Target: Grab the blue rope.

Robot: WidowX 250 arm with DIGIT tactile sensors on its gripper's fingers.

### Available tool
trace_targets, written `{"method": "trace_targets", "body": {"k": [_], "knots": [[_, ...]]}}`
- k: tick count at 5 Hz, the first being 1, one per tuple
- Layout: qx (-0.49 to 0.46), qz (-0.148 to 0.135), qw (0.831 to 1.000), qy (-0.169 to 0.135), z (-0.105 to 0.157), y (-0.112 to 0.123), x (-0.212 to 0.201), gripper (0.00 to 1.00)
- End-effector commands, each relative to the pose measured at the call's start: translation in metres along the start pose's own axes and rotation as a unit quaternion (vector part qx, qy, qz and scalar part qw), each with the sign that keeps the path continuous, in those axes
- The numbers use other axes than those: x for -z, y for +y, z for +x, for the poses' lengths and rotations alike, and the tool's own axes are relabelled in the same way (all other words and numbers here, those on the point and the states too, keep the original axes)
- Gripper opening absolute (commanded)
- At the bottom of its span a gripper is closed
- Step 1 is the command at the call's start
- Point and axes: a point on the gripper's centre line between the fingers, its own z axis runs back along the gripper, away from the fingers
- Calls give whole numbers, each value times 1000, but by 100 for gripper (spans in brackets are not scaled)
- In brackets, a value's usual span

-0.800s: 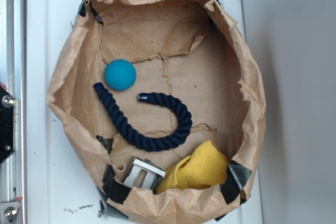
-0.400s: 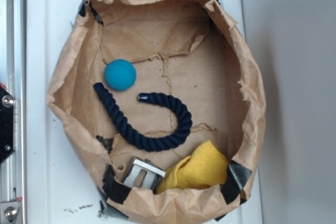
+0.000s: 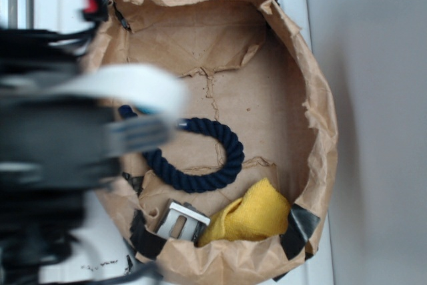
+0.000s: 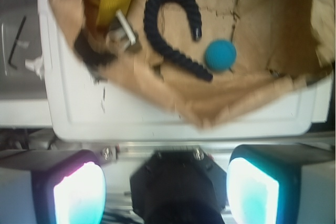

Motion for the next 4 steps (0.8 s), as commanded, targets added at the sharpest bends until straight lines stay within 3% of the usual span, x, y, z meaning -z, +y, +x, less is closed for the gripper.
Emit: {"method": "trace_targets", "body": {"k": [1, 2, 4], "knots": [[120, 43, 988, -88, 80, 12, 51, 100], [238, 46, 963, -113, 95, 0, 77, 100], [260, 50, 959, -106, 91, -7, 93, 100]]}}
